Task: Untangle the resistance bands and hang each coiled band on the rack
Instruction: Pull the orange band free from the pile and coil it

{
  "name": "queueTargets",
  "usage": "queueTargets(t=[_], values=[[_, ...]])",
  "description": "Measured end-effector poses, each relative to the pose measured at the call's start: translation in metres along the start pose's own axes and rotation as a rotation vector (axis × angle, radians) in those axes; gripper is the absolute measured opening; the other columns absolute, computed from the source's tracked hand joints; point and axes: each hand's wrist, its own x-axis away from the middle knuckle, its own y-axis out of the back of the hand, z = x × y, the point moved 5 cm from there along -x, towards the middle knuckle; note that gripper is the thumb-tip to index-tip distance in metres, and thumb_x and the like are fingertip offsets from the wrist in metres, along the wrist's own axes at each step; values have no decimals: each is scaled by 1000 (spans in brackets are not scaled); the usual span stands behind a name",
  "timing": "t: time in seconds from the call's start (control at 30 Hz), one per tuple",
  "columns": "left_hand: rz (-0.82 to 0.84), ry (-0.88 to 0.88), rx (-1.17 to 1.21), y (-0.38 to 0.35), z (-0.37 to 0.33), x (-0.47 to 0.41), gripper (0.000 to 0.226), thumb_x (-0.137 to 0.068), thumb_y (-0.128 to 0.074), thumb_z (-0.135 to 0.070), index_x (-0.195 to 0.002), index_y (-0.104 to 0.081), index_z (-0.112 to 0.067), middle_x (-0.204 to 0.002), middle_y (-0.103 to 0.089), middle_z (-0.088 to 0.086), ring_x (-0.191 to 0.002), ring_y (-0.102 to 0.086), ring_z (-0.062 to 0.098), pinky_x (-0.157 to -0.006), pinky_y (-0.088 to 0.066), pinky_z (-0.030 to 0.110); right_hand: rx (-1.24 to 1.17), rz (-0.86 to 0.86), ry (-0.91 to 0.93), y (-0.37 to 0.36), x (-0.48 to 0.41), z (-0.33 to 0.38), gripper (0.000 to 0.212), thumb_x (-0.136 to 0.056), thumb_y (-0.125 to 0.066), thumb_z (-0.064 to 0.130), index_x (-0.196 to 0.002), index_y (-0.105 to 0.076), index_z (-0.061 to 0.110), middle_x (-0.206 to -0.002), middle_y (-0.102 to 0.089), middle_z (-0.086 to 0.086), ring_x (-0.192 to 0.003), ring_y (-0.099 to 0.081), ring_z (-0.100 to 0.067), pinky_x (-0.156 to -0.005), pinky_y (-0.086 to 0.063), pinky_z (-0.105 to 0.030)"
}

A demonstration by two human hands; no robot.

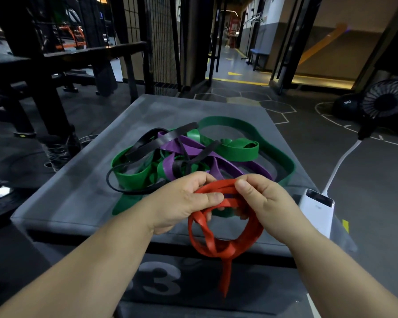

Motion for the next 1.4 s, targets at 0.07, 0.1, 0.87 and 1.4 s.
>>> queueTargets(t=[0.07, 0.1, 0.87, 1.4], values=[[24, 3, -4, -1, -2, 1, 28, -85, -67, -13, -109, -55, -6, -69, -62, -8, -63, -57, 8, -59, -48, 21, 6, -10, -1, 0, 1, 2, 34, -79, -52, 48, -84, -66, 17, -61, -61, 0, -55, -60, -11, -53, -50, -24], [47, 12, -13, -1, -2, 2, 34, -81, -71, -13, -111, -55, -6, -71, -62, -8, -65, -59, 8, -59, -49, 21, 8, -16, -2, -1, 1, 3, 32, -81, -52, 47, -83, -65, 18, -59, -60, 2, -54, -58, -11, -52, -49, -24], [-86, -32, -407, -1, -6, -1, 12, -89, -65, -18, -98, -58, -22, -75, -71, -12, -63, -62, 0, -65, -53, 27, -42, 297, -139, -3, 4, -4, 28, -79, -66, 33, -90, -60, 8, -59, -61, -1, -61, -66, -19, -58, -52, -26], [34, 5, 131, -7, 2, -3, 42, -71, -77, 0, -108, -59, -11, -92, -66, 9, -82, -63, 20, -67, -54, 27, -45, 329, -169, 0, -1, -13, 42, -58, -85, 44, -84, -72, 14, -72, -67, -7, -68, -66, -20, -70, -58, -32]])
